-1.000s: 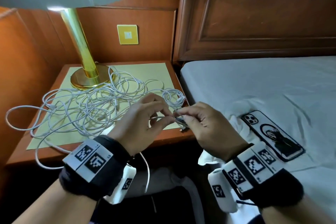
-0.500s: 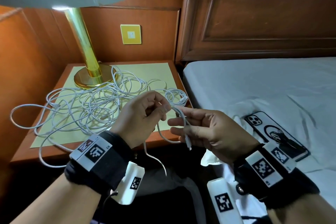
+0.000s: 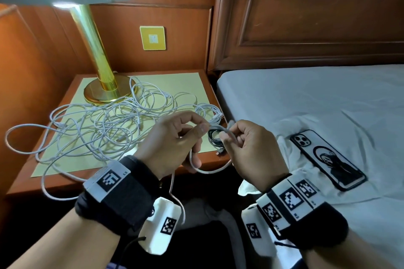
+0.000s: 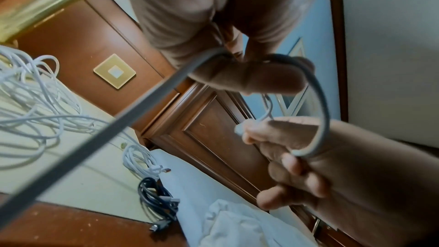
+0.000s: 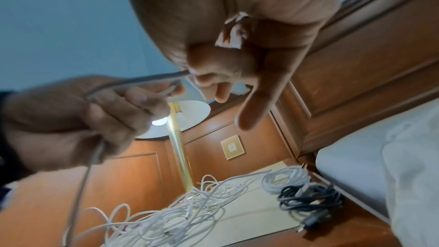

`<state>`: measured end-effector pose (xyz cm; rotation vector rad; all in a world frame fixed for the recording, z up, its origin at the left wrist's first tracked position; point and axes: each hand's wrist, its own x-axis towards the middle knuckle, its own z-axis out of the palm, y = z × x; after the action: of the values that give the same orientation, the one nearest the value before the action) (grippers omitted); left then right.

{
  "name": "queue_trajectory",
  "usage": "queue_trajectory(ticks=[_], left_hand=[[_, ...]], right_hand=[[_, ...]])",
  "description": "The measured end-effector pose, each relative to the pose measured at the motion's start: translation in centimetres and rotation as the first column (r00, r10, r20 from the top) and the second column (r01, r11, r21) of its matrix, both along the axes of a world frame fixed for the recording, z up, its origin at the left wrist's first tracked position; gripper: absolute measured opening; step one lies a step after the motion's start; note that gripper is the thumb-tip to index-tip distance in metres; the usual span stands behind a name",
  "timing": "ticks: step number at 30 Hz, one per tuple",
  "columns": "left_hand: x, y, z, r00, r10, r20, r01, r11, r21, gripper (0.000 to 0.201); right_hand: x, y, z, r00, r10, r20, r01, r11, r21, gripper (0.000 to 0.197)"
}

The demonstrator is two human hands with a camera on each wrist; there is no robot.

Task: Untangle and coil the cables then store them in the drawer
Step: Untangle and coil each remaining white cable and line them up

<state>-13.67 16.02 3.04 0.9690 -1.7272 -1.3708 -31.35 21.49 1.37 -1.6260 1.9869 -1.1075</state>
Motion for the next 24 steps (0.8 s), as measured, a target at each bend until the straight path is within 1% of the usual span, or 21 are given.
queue_trajectory(ticks=[1,2,4,6,7,9,11,13,16,18,21,22,23,24], left_hand=[[-0.1,0.1,0.0,1.000,0.005,-0.008,-0.005,1.000,0.005,0.013],[-0.2,0.1,-0.1,1.000,0.017,-0.010,-0.017,1.000,0.005,0.012],[-0.1,0.0,-0.3,0.998,0.068,-0.012,-0.069,0.998,-0.010,0.011],[0.2,-0.4,-0.6,0.990,0.140,-0.008,-0.140,0.990,-0.034,0.011],[0.4,-0.7,-0.7,0.985,0.172,-0.004,-0.172,0.984,-0.051,0.011],[0.9,-1.1,-0.7,0.979,0.206,-0.006,-0.206,0.976,-0.077,0.011],[1.2,-1.4,-0.8,0.981,0.193,-0.007,-0.192,0.976,-0.102,0.012],[1.3,-1.3,-0.8,0.989,0.149,0.011,-0.146,0.980,-0.138,0.014],[1.3,-1.3,-0.9,0.993,0.110,0.030,-0.103,0.979,-0.175,0.014],[1.4,-1.4,-0.9,0.992,0.121,0.042,-0.110,0.971,-0.213,0.013],[1.5,-1.5,-0.8,0.993,0.118,0.029,-0.108,0.967,-0.230,0.012],[1.4,-1.5,-0.8,0.994,0.106,0.024,-0.098,0.970,-0.224,0.010],[1.4,-1.5,-0.7,0.996,0.088,0.027,-0.080,0.974,-0.211,0.010],[1.4,-1.5,-0.6,0.997,0.068,0.030,-0.061,0.979,-0.192,0.010]], right_hand=[[0.0,-0.1,0.0,0.999,-0.023,-0.049,0.024,1.000,0.004,0.018],[-0.1,-0.3,0.0,0.998,-0.032,-0.060,0.033,0.999,0.020,0.015],[-0.2,-0.5,-0.1,1.000,-0.028,0.010,0.027,0.998,0.061,0.013],[-0.2,-0.4,-0.1,0.991,-0.028,0.132,0.017,0.997,0.078,0.020],[-0.2,-0.2,0.1,0.986,-0.032,0.161,0.019,0.997,0.080,0.024],[-0.2,0.3,0.3,0.987,-0.032,0.160,0.022,0.998,0.065,0.029],[-0.2,0.6,0.5,0.987,-0.006,0.161,0.002,1.000,0.027,0.029],[-0.1,0.6,0.7,0.969,0.059,0.240,-0.067,0.997,0.028,0.029],[0.3,0.6,1.2,0.892,0.206,0.403,-0.266,0.959,0.100,0.020],[0.3,0.7,1.4,0.848,0.276,0.452,-0.354,0.930,0.096,0.018],[0.2,0.7,1.6,0.786,0.313,0.533,-0.388,0.921,0.032,0.023],[0.1,0.6,1.7,0.748,0.300,0.592,-0.374,0.927,0.003,0.023],[-0.1,0.6,2.0,0.694,0.274,0.666,-0.344,0.938,-0.028,0.023],[-0.3,0.5,2.3,0.624,0.246,0.742,-0.304,0.951,-0.059,0.023]])
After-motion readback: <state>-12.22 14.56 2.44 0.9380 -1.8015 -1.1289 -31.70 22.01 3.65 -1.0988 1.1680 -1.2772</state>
